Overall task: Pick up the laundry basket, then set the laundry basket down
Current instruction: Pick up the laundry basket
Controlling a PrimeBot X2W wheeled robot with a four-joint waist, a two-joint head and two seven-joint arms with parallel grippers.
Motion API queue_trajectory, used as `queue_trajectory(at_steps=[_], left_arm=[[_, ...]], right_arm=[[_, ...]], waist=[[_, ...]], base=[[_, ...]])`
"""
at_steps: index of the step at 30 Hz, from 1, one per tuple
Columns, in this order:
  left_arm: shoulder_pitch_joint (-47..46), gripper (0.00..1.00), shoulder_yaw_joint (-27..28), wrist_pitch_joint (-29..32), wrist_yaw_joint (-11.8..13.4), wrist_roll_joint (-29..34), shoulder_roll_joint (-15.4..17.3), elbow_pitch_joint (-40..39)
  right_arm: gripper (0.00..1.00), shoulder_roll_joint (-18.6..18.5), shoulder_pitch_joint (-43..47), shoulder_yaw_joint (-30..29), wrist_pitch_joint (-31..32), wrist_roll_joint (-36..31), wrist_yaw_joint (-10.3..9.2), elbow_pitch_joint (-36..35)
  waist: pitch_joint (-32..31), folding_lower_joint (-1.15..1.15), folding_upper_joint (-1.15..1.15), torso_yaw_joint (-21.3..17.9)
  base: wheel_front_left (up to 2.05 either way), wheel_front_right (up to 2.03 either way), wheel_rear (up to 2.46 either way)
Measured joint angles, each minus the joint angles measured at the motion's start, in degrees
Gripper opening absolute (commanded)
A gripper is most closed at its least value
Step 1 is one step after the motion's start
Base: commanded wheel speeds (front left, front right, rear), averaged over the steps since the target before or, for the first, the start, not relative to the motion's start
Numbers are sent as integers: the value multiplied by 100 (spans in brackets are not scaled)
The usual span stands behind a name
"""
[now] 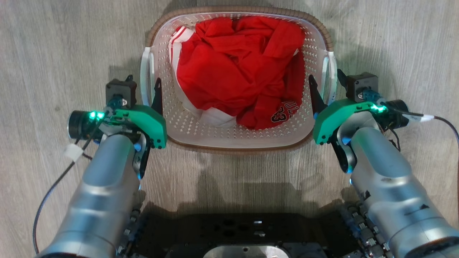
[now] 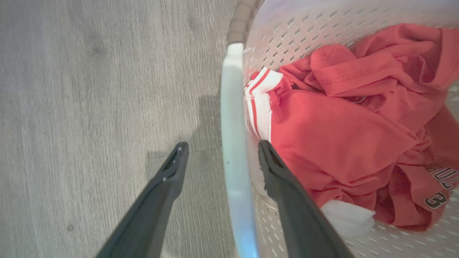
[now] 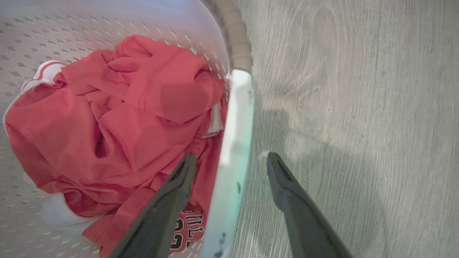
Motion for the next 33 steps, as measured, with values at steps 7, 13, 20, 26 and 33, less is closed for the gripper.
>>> queue_trajectory(at_steps=[7,13,20,26,33], left_arm=[[-380,100,-216,0,-134,-224,-5,568],[-548,88,-476,0,-156,-464,-12,845],[-708,0,-962,0,-237,-843,-57,1177],[-691,0,-1329,1,-203,-1215,-73,1214],[-402,0,-1750,1,-76,-1694,-76,1212]], right_arm=[[100,-9,-348,279,0,249,0,547],[87,-23,-534,464,0,413,0,803],[0,13,-684,730,0,657,0,1074],[0,12,-753,782,0,856,0,1388],[0,13,-736,1093,13,1203,0,1705]], waist=[[56,0,0,39],[47,0,0,66],[-12,0,0,71],[-211,0,-1,79],[-787,0,0,103]], base=[[0,0,0],[0,0,0],[0,0,0],[0,0,0],[0,0,0]])
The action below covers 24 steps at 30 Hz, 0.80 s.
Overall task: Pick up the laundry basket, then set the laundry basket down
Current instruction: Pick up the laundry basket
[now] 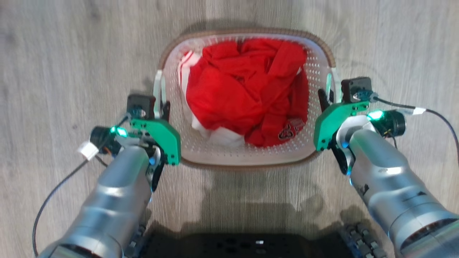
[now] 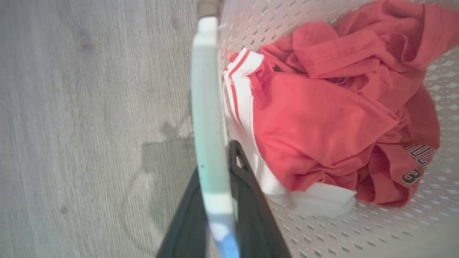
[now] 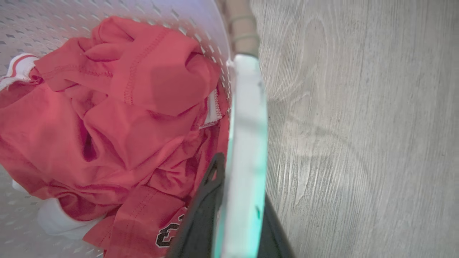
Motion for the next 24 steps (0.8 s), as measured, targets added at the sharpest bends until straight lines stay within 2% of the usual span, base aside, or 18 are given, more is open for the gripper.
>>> queue_trajectory(at_steps=[13,24], left_arm=[[796,0,-656,49,40,-616,0,336],[1539,0,-1144,459,4,-1065,1,471]], right_arm=[[0,13,739,798,563,838,0,102],[0,23,1523,1382,1155,1536,0,111]], waist=[[-1421,0,0,-50],[-2817,-1,0,-105]], base=[[0,0,0],[0,0,0]])
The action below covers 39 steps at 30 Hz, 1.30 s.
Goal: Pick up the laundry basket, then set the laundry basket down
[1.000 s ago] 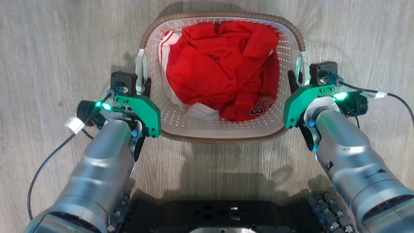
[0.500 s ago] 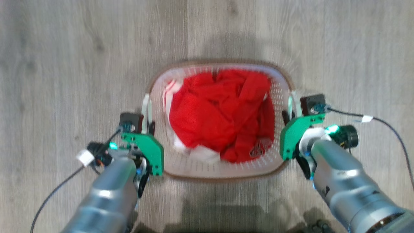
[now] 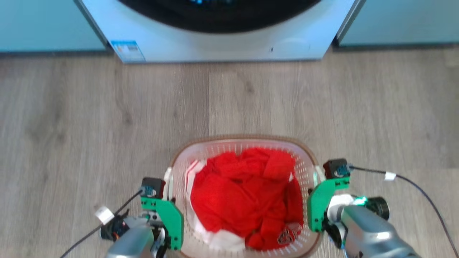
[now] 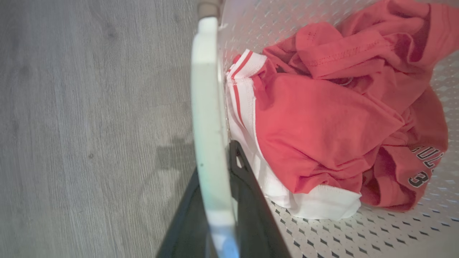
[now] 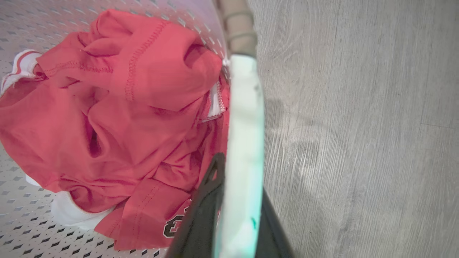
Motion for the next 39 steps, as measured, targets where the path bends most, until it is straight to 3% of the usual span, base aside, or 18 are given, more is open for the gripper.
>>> queue_trajectory(at_steps=[13,39], left_arm=[[308,0,-448,448,-48,-196,7,132],[524,0,-753,541,-65,-448,7,282]], right_arm=[[0,11,471,499,339,566,0,65],[0,32,568,1138,437,1093,0,167]], waist=[[-1052,0,0,-54],[-1663,0,-1,-57]], base=[[0,0,0],[0,0,0]])
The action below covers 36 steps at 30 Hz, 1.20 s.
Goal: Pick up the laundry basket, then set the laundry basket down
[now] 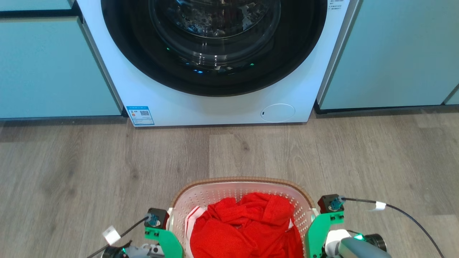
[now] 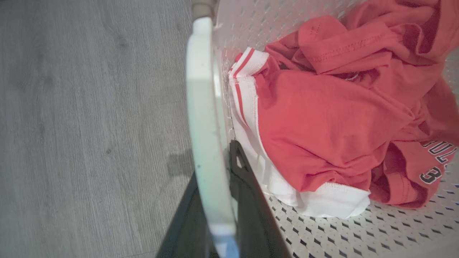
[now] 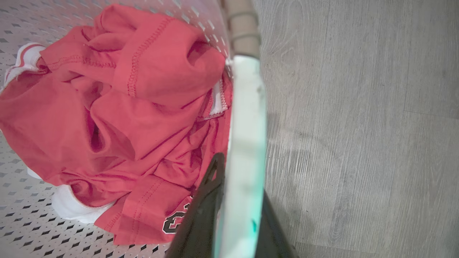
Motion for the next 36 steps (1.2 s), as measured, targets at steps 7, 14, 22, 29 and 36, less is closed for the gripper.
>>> queue_trajectory(at_steps=[7,14,22,29,36], left_arm=[[2,0,-65,-8,10,-71,0,26],[3,0,-110,-24,26,-140,0,53],[3,0,-177,-14,26,-197,0,77],[3,0,-238,2,26,-241,0,89],[1,0,-269,34,25,-257,0,94]], right_arm=[[0,1,1,122,-41,118,0,27],[0,3,1,221,-60,208,0,56],[0,5,1,322,-65,321,0,66],[0,9,-2,423,-66,389,0,96],[0,12,-13,499,-64,482,0,118]], waist=[[-32,0,0,-14],[-30,0,0,-15],[18,0,0,-14],[81,0,1,-20],[175,0,1,-30]], base=[[0,0,0],[0,0,0],[0,0,0],[0,0,0],[0,0,0]])
